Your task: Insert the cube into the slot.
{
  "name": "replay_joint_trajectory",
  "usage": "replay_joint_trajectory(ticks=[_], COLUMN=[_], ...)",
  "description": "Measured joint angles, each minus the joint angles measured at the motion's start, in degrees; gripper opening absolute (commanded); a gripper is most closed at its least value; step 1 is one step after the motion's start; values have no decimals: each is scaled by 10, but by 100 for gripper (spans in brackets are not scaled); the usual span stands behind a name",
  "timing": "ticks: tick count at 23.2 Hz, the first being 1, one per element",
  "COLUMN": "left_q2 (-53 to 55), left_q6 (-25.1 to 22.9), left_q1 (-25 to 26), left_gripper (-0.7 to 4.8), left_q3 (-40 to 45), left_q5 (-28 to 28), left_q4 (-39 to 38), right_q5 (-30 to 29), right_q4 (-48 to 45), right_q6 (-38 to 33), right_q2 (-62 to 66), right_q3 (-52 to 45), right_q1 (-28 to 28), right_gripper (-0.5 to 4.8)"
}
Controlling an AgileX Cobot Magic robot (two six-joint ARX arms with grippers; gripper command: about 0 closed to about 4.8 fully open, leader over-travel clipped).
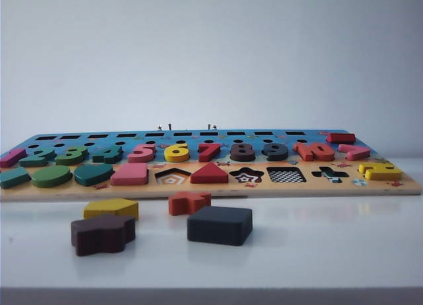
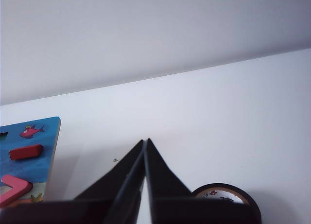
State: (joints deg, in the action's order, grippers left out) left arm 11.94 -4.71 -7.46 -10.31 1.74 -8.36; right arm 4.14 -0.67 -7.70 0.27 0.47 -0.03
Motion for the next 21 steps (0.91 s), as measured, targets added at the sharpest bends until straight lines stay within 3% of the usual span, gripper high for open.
replay_joint_trajectory(ticks=[6, 21], left_q2=[77, 229], left_q6=[0, 0], left_q1=[-20, -87], left_gripper=[17, 17], left_q3=[-76, -310], left_q5=[30, 161], left_q4=[-3, -262], right_q5=[0, 0], right_q4=[0, 0], right_q6=[0, 0], right_q2=[0, 0], right_q3=[0, 0], right_q1=[0, 0], right_gripper=[-4, -4])
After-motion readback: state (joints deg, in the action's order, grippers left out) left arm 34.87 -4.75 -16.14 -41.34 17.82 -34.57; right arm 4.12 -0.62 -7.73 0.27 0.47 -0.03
